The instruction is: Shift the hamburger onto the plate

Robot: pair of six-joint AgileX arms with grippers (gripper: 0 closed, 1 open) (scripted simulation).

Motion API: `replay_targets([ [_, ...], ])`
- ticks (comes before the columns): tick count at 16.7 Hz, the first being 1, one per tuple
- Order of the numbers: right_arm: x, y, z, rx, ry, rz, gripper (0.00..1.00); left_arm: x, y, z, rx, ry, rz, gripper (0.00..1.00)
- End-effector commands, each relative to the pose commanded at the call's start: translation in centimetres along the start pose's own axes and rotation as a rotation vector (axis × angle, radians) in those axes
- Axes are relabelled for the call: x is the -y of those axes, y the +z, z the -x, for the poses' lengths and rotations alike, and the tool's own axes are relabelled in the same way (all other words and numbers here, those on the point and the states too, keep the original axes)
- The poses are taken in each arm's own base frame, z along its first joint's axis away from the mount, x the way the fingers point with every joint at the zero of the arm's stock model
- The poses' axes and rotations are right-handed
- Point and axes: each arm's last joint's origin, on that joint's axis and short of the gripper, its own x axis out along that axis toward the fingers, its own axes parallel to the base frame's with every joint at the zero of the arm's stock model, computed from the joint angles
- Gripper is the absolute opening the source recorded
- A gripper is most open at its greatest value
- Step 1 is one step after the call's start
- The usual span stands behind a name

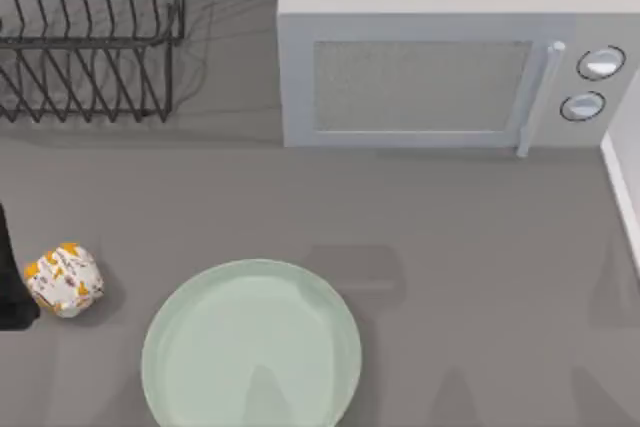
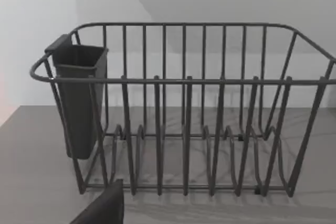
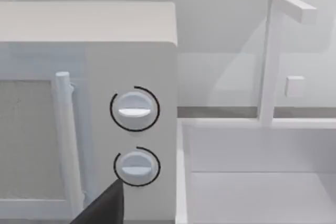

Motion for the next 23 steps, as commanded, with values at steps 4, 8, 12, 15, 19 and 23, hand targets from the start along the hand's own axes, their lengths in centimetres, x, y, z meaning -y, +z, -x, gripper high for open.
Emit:
replay_targets([
  [4,0.0,0.0,0.0,0.000,0.000,0.000,1.00,0.0,0.5,0.0,-0.028,-0.001,-0.018,1.00],
  [8,0.0,0.0,0.0,0.000,0.000,0.000,1.00,0.1,2.8,-0.7,-0.193,-0.025,-0.112,1.00],
  [12,0.0,0.0,0.0,0.000,0.000,0.000,1.00,0.5,5.1,-3.7,-0.514,-0.104,-0.257,1.00],
  [15,0.0,0.0,0.0,0.000,0.000,0.000,1.00,0.9,5.3,-7.5,-0.811,-0.210,-0.371,1.00],
  [19,0.0,0.0,0.0,0.000,0.000,0.000,1.00,1.7,4.3,-12.7,-1.146,-0.381,-0.500,1.00],
  [23,0.0,0.0,0.0,0.000,0.000,0.000,1.00,2.5,2.6,-16.8,-1.360,-0.536,-0.588,1.00],
])
